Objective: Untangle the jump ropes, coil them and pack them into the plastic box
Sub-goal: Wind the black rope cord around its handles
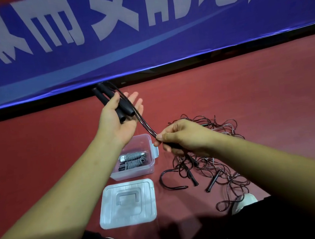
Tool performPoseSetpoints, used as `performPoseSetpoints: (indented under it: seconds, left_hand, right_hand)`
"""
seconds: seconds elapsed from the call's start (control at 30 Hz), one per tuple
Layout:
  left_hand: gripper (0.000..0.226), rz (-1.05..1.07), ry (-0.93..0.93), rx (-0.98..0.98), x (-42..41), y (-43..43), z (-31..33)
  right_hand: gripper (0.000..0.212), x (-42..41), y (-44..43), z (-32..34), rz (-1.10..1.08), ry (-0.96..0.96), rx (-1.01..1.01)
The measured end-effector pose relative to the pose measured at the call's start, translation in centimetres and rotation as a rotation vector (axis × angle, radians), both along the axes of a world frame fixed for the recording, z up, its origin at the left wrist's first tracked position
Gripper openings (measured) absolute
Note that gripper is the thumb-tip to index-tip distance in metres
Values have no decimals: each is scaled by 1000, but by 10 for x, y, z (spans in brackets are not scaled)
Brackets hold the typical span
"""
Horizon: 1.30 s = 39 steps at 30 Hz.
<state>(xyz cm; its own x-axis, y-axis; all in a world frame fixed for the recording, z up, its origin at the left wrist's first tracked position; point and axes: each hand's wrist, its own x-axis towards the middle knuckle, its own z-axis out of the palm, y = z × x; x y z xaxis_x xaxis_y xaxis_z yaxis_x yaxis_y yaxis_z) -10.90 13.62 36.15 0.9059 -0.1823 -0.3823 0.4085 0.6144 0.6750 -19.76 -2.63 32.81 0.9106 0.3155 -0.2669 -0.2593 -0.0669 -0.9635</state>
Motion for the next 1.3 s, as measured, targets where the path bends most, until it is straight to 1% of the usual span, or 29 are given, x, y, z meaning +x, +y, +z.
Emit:
performPoseSetpoints:
  seconds: [0.07, 0.13, 0.23, 0.27, 0.33, 0.4, 0.47, 0.57, 0.63, 0.7, 0.77, 0.83, 0.9, 0.93, 1.0, 1.07, 1.13, 1.3]
  left_hand:
    - [35, -33, 41, 24, -2, 0, -1]
    - [29, -78, 49, -8, -6, -1, 0]
    - [29, -121, -13, -121, -13, -2, 4]
    - [27, -117, -33, -129, -14, -2, 7]
    - [16, -107, -62, -87, -12, -1, 12]
    - [6, -108, -91, -53, -3, 5, 17]
    - [13, -89, -180, 32, 9, 14, 23]
    - [19, 13, -312, 205, 23, 31, 29]
    - [21, 119, -357, 335, 31, 44, 30]
    - [22, 194, -368, 428, 39, 57, 28]
    - [22, 209, -361, 484, 43, 64, 23]
    - [24, 195, -409, 669, 44, 67, 16]
    - [25, 152, -467, 900, 44, 68, 8]
    - [24, 121, -473, 969, 43, 67, 4]
    - [22, 31, -433, 1020, 40, 62, -3]
    - [23, -69, -360, 1027, 34, 53, -10]
    - [22, -158, -298, 968, 28, 44, -16]
    - [11, -523, -203, 878, 16, 34, -24]
  right_hand:
    - [28, -2, 4, 2, 4, 3, -4]
    - [28, -2, 7, 3, 10, 5, -10]
    - [28, -5, 11, 6, 42, 8, -21]
    - [29, -6, 12, 8, 50, 9, -23]
    - [28, -7, 14, 11, 41, 12, -28]
    - [25, -8, 16, 14, 12, -27, -23]
    - [15, -8, 16, 17, 19, -61, -18]
    - [8, -12, 15, 22, 97, -12, -38]
    - [11, -15, 12, 27, 123, -9, -97]
    - [13, -16, 9, 34, 133, -8, -90]
    - [16, -16, 3, 44, 165, -35, -58]
    - [23, -18, -4, 54, 185, -110, -99]
    - [21, -20, -12, 62, 132, -205, -169]
    - [17, -20, -17, 66, 83, -243, -188]
    - [11, -21, -28, 76, -23, -309, -241]
    - [13, -21, -37, 84, -83, -385, -341]
    - [15, -21, -44, 89, -124, -438, -399]
    - [17, -8, -63, 84, -282, -445, -446]
